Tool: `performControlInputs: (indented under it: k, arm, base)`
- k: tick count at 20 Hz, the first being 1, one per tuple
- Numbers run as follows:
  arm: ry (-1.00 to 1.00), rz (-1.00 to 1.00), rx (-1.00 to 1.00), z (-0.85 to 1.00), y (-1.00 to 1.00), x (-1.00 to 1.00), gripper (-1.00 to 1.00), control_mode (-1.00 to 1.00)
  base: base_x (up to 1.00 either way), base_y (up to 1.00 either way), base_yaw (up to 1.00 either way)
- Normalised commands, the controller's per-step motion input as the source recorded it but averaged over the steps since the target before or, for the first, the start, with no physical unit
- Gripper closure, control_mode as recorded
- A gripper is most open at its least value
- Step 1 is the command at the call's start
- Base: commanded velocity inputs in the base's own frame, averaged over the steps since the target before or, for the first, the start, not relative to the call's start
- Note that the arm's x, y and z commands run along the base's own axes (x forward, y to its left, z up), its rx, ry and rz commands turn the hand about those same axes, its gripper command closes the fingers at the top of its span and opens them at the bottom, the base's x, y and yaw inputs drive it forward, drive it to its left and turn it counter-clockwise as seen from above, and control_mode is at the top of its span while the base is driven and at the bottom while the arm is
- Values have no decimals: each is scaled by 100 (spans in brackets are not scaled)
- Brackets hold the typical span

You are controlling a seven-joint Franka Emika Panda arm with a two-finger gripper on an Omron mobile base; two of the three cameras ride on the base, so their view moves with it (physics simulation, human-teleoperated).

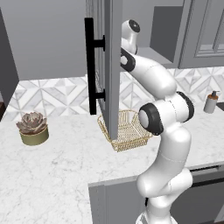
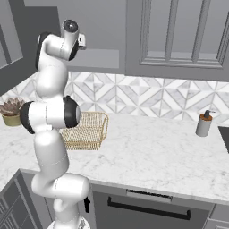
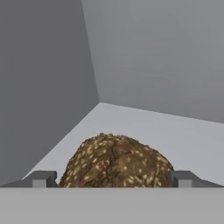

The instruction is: Open the cabinet, pick up the bread from the cabinet and place it in the basket. Then move the basket to the dining counter.

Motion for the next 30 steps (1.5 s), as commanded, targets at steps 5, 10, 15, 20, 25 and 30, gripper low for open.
performControlInputs:
  k: [5,10,15,20,25,30]
  arm:
    - [-12,0,0,-32,-26,-71,100,-100]
    - [-4,-2,4,9,-42,-82,100,-100]
    - [-1,-4,8,30,-41,-100,100,-100]
    - [8,-11,8,36,-21,-100,100,-100]
    - [16,-12,1,0,-29,-100,100,-100]
    - [7,-12,0,-51,-13,-100,100,-100]
  base:
    - [0,0,0]
    - [0,0,0]
    - [0,0,0]
    - [0,0,0]
    - [0,0,0]
    - [0,0,0]
